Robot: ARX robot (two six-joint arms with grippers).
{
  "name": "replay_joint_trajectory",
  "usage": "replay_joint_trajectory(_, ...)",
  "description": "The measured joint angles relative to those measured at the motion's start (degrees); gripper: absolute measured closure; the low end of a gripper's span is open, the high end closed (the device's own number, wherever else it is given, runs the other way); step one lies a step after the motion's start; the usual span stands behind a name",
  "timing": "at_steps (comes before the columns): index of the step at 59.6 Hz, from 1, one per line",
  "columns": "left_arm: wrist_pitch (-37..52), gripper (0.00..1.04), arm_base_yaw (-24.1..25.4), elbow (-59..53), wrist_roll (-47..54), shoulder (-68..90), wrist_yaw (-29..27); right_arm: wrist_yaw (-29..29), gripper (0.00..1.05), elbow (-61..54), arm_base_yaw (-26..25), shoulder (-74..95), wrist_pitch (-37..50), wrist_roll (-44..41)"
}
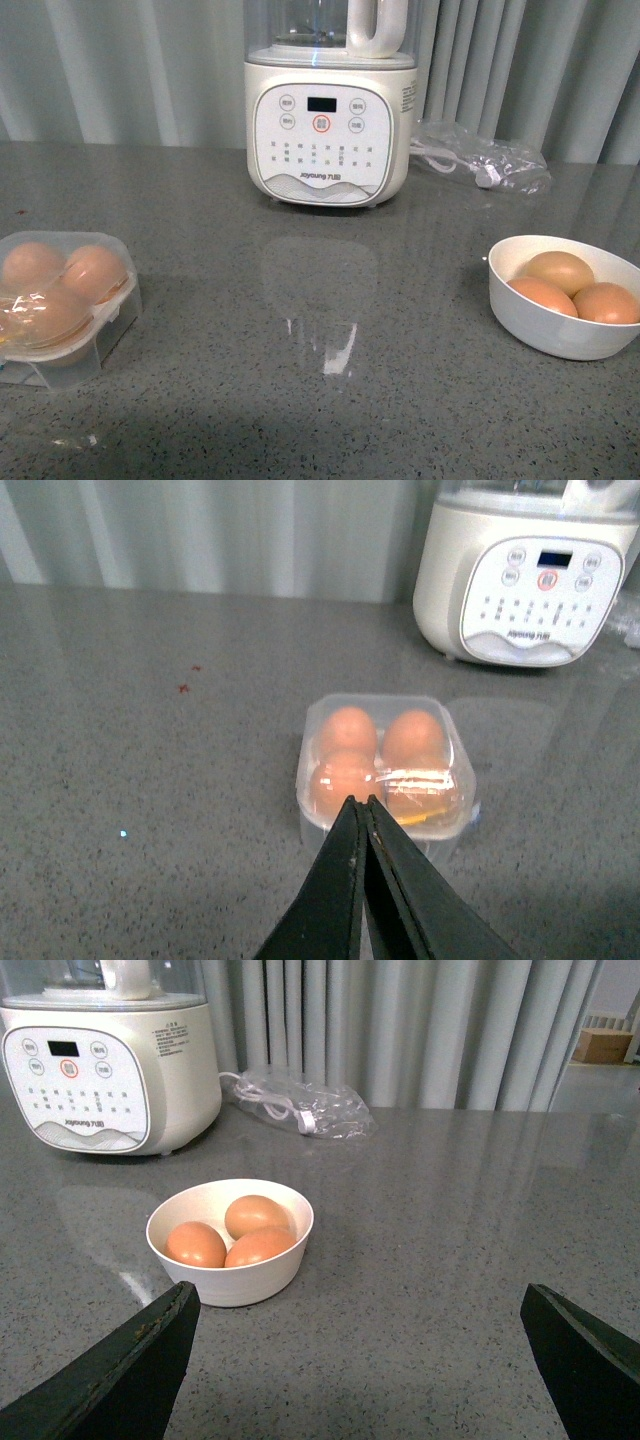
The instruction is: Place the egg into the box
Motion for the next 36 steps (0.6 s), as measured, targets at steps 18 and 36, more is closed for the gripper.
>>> replay_joint_trajectory(18, -11.2, 1.01, 0.0, 0.0, 0.0, -10.5, 0.0, 0.0, 0.07, 0.0, 0.0, 0.0, 0.0, 0.0)
replay_joint_trajectory(36, -11.6, 1.01, 0.0, 0.0, 0.0, -11.7, 0.0, 0.0, 0.07, 0.0, 0.0, 0.0, 0.0, 0.0)
